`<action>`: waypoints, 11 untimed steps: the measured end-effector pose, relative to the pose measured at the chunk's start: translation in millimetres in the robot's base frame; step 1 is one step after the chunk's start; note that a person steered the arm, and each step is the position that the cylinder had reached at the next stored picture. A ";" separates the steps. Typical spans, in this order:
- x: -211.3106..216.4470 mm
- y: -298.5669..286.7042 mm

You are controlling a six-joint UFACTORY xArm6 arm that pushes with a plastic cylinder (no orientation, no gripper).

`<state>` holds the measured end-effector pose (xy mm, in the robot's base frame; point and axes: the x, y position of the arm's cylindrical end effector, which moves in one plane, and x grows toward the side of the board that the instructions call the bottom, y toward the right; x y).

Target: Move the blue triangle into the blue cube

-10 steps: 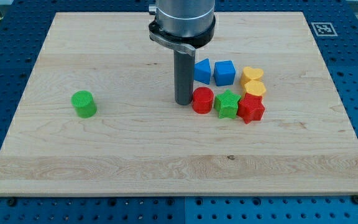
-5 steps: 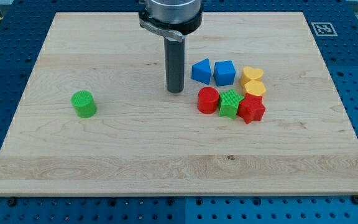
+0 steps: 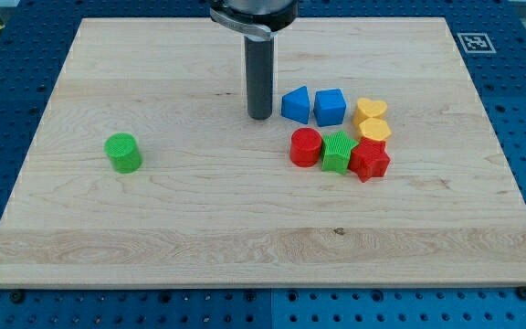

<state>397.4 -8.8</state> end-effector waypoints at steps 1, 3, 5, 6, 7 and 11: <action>-1.0 0.0; -3.8 0.0; -8.1 5.9; -8.1 10.9; -8.1 18.1; -8.1 31.2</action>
<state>389.3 22.4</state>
